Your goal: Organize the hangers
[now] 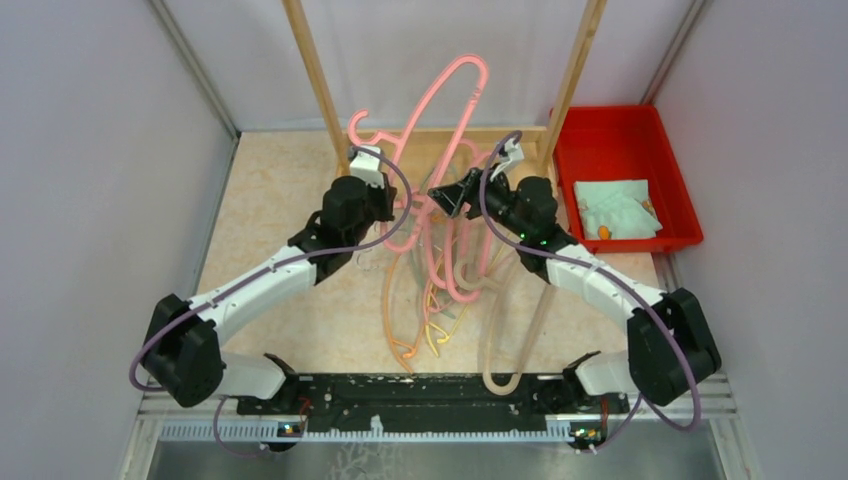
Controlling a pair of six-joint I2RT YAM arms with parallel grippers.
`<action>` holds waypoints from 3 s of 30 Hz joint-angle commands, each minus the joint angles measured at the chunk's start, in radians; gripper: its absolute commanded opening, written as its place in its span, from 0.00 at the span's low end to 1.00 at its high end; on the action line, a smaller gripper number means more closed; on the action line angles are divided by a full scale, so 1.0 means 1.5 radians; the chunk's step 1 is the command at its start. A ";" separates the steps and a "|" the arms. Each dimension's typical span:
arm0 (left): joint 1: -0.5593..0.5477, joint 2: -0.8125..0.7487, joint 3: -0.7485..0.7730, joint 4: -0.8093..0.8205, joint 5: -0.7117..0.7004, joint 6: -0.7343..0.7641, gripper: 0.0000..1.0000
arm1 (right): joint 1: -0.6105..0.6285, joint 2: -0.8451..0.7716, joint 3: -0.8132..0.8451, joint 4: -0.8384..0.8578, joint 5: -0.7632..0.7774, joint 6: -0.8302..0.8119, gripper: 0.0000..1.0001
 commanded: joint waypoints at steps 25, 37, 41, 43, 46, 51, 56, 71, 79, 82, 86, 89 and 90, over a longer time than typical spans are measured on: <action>-0.008 -0.051 0.027 0.128 0.135 -0.010 0.25 | 0.023 0.193 0.068 0.289 -0.104 0.092 0.00; -0.008 -0.243 -0.088 0.097 0.210 -0.032 1.00 | -0.039 0.310 0.189 0.340 -0.173 0.149 0.00; -0.008 -0.316 -0.132 0.087 0.217 -0.032 1.00 | -0.076 0.369 0.206 0.530 -0.221 0.294 0.00; -0.008 -0.347 -0.151 0.084 0.200 -0.025 1.00 | -0.093 0.415 0.221 0.675 -0.240 0.410 0.00; -0.008 -0.373 -0.166 0.067 0.163 -0.007 1.00 | -0.109 0.478 0.261 0.812 -0.256 0.562 0.00; -0.008 -0.370 -0.175 0.054 0.137 -0.003 1.00 | -0.093 0.441 0.278 0.812 -0.305 0.526 0.00; -0.008 -0.350 -0.181 0.064 0.131 -0.007 1.00 | -0.076 0.392 0.292 0.812 -0.340 0.536 0.00; -0.008 -0.358 -0.203 0.065 0.105 -0.009 1.00 | -0.034 0.394 0.418 0.813 -0.317 0.596 0.00; -0.008 -0.377 -0.207 0.057 0.089 -0.001 0.99 | -0.021 0.438 0.511 0.814 -0.289 0.639 0.00; -0.008 -0.376 -0.207 0.053 0.088 -0.002 1.00 | -0.020 0.451 0.544 0.815 -0.289 0.663 0.00; -0.008 -0.377 -0.211 0.051 0.085 -0.006 1.00 | -0.015 0.443 0.549 0.815 -0.302 0.676 0.00; -0.008 -0.374 -0.212 0.055 0.081 -0.006 1.00 | -0.014 0.437 0.545 0.816 -0.297 0.686 0.00; -0.008 -0.373 -0.211 0.055 0.083 -0.006 1.00 | -0.013 0.437 0.547 0.816 -0.291 0.693 0.00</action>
